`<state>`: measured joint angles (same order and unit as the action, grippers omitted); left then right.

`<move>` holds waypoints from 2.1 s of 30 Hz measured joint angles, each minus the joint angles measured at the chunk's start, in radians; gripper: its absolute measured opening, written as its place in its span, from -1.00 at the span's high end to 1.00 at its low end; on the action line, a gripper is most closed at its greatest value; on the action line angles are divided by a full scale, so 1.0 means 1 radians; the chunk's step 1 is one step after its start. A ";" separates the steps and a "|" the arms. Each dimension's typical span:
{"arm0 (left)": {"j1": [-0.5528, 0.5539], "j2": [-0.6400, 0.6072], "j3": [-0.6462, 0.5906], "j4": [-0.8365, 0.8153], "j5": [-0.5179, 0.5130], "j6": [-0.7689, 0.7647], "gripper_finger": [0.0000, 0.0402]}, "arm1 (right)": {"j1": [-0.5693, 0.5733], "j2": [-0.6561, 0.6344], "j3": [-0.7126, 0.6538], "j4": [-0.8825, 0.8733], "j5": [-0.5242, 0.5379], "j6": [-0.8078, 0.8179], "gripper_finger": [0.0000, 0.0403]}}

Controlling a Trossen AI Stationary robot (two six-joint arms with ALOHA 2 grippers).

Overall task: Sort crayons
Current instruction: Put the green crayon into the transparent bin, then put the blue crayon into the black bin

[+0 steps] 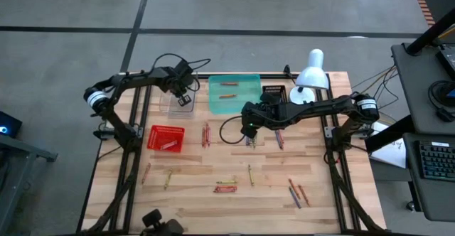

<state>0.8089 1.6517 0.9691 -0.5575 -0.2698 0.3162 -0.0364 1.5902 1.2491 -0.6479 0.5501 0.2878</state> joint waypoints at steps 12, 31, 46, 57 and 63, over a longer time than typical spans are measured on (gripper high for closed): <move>-0.004 -0.043 0.000 0.000 0.001 -0.030 0.73 | 0.000 0.000 0.000 0.003 0.000 0.000 0.75; -0.182 -0.449 -0.104 0.168 0.341 -0.241 0.73 | -0.003 0.000 -0.013 0.038 -0.006 0.073 0.75; -0.431 -0.575 -0.243 0.424 0.340 -0.285 0.73 | -0.003 0.000 -0.013 0.068 -0.194 0.185 0.75; -0.469 -0.573 -0.251 0.520 0.338 -0.248 0.73 | -0.003 0.000 -0.017 -0.039 -0.289 0.327 0.75; -0.470 -0.573 -0.258 0.567 0.338 -0.233 0.73 | -0.003 0.000 -0.034 -0.189 -0.289 0.457 0.75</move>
<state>0.3393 1.0786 0.7116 0.0091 0.0682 0.0834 -0.0392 1.5902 1.2147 -0.8369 0.2611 0.7450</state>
